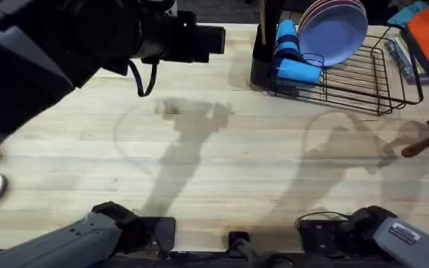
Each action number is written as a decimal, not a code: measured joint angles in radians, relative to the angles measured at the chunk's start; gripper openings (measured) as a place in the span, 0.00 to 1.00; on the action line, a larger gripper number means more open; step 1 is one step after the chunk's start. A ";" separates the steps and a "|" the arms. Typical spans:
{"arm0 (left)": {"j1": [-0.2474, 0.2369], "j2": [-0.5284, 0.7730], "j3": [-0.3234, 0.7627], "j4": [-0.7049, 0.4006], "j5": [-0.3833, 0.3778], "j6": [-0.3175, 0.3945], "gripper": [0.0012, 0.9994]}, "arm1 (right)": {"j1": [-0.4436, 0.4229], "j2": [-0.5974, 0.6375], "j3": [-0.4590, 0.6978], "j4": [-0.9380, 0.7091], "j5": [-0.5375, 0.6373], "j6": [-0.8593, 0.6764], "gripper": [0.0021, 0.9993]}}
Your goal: Pick up the spoon on the table one by one and put them onto the rack
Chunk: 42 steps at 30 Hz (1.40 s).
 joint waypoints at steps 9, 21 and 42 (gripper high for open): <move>0.000 0.000 0.000 0.012 0.000 0.000 0.99 | 0.063 -0.228 -0.001 0.068 0.000 -0.022 0.03; 0.000 0.000 0.000 0.027 0.000 0.000 0.99 | 0.389 -0.291 -0.002 0.271 0.000 -0.038 0.03; 0.000 0.000 0.000 0.027 0.000 0.000 0.99 | 0.817 -0.127 -0.002 0.770 0.001 -0.055 0.03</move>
